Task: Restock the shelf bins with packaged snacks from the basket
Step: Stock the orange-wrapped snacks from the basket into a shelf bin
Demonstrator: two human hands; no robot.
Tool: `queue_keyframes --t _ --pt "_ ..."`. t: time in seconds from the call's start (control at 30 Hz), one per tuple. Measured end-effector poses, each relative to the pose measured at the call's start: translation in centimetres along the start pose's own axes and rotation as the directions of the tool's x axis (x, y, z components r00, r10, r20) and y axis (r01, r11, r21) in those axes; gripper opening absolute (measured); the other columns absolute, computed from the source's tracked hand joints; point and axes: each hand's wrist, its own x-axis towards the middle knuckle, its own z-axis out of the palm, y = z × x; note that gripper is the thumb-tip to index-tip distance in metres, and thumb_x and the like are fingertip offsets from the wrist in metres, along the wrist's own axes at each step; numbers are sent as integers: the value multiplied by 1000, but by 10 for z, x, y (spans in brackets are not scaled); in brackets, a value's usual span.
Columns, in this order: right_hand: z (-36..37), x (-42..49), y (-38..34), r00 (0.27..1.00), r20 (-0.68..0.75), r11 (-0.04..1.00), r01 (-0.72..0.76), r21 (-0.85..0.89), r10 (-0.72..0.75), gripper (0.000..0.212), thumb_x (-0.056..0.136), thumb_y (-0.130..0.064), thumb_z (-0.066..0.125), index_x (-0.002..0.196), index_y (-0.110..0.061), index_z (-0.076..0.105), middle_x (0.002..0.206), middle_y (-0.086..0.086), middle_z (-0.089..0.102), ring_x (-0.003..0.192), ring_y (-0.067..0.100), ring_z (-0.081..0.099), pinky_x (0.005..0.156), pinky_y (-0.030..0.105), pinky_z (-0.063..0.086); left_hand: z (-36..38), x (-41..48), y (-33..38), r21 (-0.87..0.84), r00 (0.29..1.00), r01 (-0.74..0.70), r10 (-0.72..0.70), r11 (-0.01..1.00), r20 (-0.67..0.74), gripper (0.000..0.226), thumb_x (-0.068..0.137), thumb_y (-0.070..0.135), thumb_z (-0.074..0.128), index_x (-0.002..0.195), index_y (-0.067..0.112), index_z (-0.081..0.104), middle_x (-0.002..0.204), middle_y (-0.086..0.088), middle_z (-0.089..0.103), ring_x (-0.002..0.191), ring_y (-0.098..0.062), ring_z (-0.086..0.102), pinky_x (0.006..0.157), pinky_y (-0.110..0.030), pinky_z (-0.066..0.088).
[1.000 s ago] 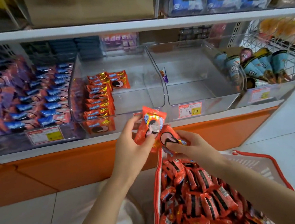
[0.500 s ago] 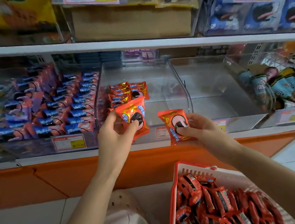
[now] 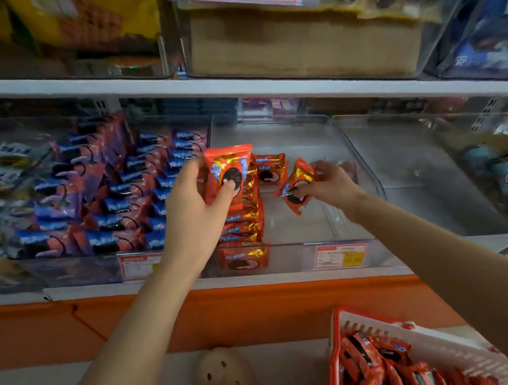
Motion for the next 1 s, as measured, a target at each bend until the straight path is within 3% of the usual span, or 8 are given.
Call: queue_keyframes --t 0.1,0.2,0.3,0.43,0.57,0.7,0.8,1.0 --pt "9 25 2 997 17 996 -70 -57 71 33 71 -7 78 97 -9 57 109 15 65 98 26 65 87 41 55 7 15 -3 133 991 -121 113 984 68 31 89 18 64 119 14 55 110 7 57 98 -6 55 81 -9 42" --pt "17 40 7 1000 -8 980 -29 -197 29 53 74 -5 77 119 -3 49 112 13 57 104 25 57 92 36 50 15 27 -12 223 978 -191 166 956 125 33 87 16 66 119 11 56 112 0 59 102 -14 56 92 -32 47" --pt "23 55 16 999 -34 950 6 -313 -18 56 77 -12 76 124 -4 48 119 14 57 113 27 54 94 34 46 21 31 -23 323 966 -235 181 917 187 36 86 16 67 121 11 56 116 -5 59 107 -22 57 97 -47 45" --pt "32 73 21 998 -61 966 12 -260 -29 51 79 -12 74 123 -4 49 118 16 58 111 29 55 86 32 45 25 32 -31 414 961 -258 186 873 205 40 88 19 65 126 14 55 124 -5 56 114 -27 54 101 -46 41" --pt "42 85 16 992 -5 944 119 -307 -127 50 79 -11 74 123 -6 50 120 13 58 113 27 55 96 36 46 27 33 -37 380 959 -279 234 882 161 40 85 17 69 123 12 57 118 -6 60 106 -27 59 94 -50 47" --pt "47 98 14 985 34 756 154 -636 -172 58 81 -30 73 130 -12 48 124 15 55 115 31 53 98 39 45 29 33 -41 352 956 -292 263 889 128 39 84 18 70 121 12 58 117 -6 61 105 -25 60 91 -51 49" --pt "48 103 12 972 63 653 198 -731 -225 60 83 -33 70 131 -8 47 123 15 52 113 30 53 96 38 45 29 34 -43 354 953 -304 281 884 118 38 84 18 70 120 13 59 116 -5 61 105 -24 60 91 -51 49" --pt "51 101 23 948 115 729 302 -615 -297 64 80 -38 72 129 -10 43 117 12 60 107 28 58 93 40 49 30 34 -45 373 944 -330 309 867 117 40 83 17 71 121 12 59 115 -6 62 103 -24 61 88 -50 50"
